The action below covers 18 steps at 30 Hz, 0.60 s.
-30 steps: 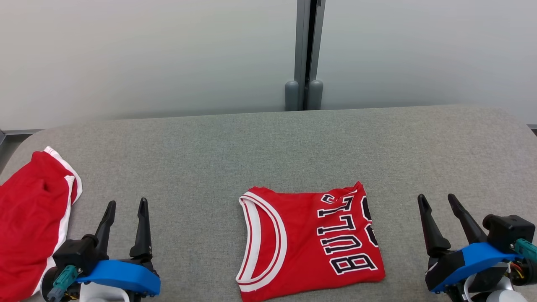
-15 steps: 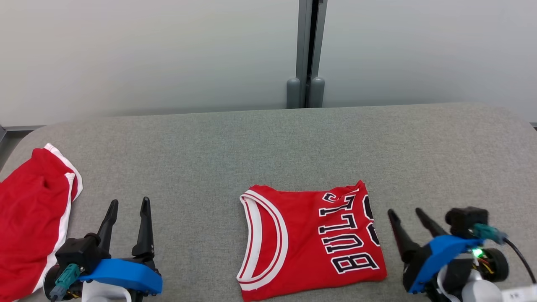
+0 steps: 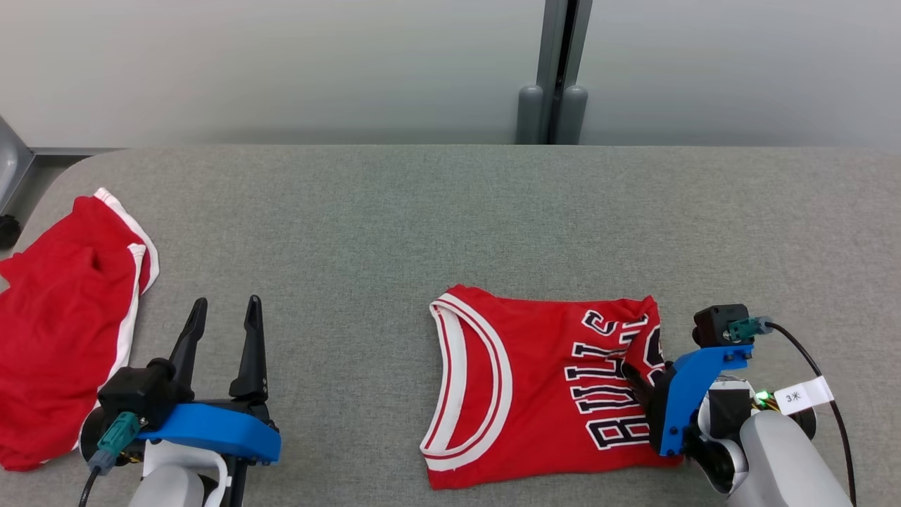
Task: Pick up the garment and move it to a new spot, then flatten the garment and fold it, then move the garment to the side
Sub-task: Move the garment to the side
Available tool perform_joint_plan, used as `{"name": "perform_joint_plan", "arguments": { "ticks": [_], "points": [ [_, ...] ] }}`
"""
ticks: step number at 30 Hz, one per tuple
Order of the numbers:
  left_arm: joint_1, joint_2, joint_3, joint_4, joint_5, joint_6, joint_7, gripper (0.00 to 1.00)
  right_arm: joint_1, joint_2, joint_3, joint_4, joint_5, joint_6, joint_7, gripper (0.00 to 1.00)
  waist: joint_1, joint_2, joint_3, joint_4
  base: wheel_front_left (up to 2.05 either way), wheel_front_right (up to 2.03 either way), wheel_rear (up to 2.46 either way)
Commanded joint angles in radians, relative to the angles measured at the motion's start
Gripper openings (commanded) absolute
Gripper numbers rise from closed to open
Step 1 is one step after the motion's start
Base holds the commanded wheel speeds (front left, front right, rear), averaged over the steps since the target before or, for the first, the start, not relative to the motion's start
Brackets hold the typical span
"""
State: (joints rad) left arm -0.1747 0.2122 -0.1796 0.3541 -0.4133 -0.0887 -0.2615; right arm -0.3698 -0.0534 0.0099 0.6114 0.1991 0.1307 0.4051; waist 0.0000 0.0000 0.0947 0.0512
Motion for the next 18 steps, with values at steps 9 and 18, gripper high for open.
{"name": "perform_joint_plan", "arguments": {
  "ticks": [9, 18],
  "points": [
    [-0.018, -0.011, 0.012, -0.010, 0.011, -0.005, -0.005, 1.00, -0.026, 0.015, 0.095, 0.119, -0.013, 0.004, 0.068, 0.00, 0.0000, 0.0000, 0.026, 0.018, 0.00, 0.00, 0.00],
    [-0.038, -0.008, 0.032, -0.060, 0.031, -0.005, -0.005, 1.00, -0.203, -0.190, 0.329, -0.023, -0.020, -0.001, -0.012, 0.00, 0.0000, 0.0000, 0.091, -0.061, 0.00, 0.00, 0.00]
  ]
}}
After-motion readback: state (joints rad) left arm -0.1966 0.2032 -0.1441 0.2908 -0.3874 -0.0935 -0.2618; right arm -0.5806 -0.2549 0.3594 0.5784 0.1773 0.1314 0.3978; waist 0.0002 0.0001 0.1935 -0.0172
